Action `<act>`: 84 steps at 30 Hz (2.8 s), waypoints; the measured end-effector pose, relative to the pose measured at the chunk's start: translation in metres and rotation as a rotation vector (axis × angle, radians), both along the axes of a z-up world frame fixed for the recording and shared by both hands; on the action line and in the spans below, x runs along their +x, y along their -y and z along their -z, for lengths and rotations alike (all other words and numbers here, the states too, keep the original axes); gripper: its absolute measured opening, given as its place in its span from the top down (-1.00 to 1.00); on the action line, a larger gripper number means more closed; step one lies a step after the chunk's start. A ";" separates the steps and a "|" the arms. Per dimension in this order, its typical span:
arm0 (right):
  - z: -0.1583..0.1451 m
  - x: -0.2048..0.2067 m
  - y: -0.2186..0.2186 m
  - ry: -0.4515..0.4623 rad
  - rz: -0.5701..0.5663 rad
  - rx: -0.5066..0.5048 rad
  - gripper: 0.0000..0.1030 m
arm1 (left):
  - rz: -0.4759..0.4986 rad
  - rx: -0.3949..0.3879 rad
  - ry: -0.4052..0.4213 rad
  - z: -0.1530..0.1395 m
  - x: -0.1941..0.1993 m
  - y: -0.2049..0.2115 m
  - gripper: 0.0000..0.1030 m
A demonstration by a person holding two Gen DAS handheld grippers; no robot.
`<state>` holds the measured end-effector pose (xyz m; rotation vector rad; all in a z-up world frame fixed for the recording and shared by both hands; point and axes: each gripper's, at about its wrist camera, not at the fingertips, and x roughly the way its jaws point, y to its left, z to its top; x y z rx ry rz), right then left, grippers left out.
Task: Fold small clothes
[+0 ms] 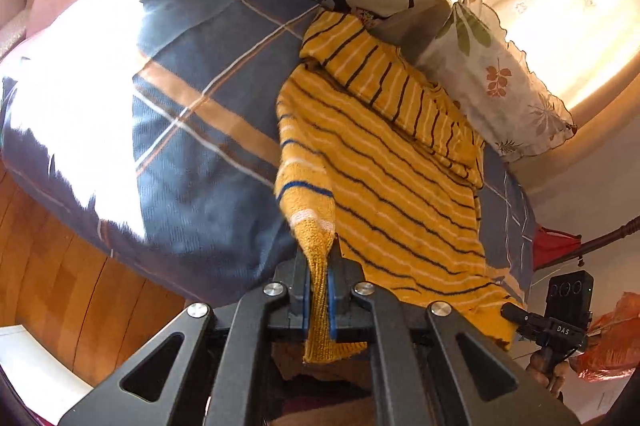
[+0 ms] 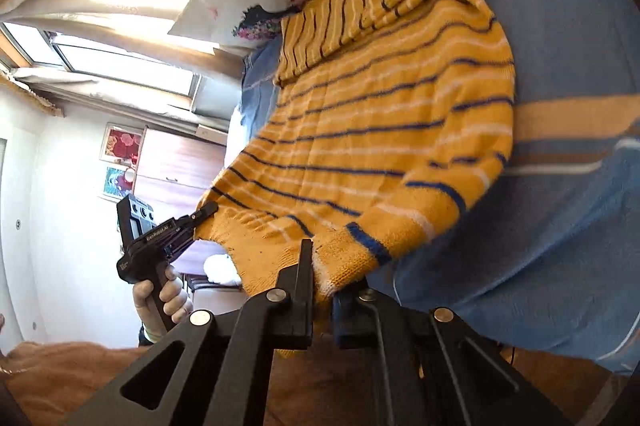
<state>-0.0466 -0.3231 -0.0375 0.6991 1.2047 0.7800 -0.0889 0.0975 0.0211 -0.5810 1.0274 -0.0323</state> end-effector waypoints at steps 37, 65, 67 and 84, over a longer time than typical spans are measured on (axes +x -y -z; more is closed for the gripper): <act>0.037 0.300 0.051 -0.090 0.736 -0.017 -0.29 | 0.174 -0.038 0.044 0.033 0.349 -0.048 0.24; 0.046 0.229 0.011 -0.097 0.529 -0.212 0.59 | 0.340 -0.093 -0.134 0.064 0.310 -0.022 0.83; 0.036 0.222 0.015 -0.096 0.512 -0.156 0.61 | 0.325 -0.122 -0.123 0.050 0.297 -0.029 0.83; -0.001 0.173 0.024 -0.015 0.475 -0.474 0.12 | 0.176 -0.085 -0.112 0.038 0.245 -0.046 0.79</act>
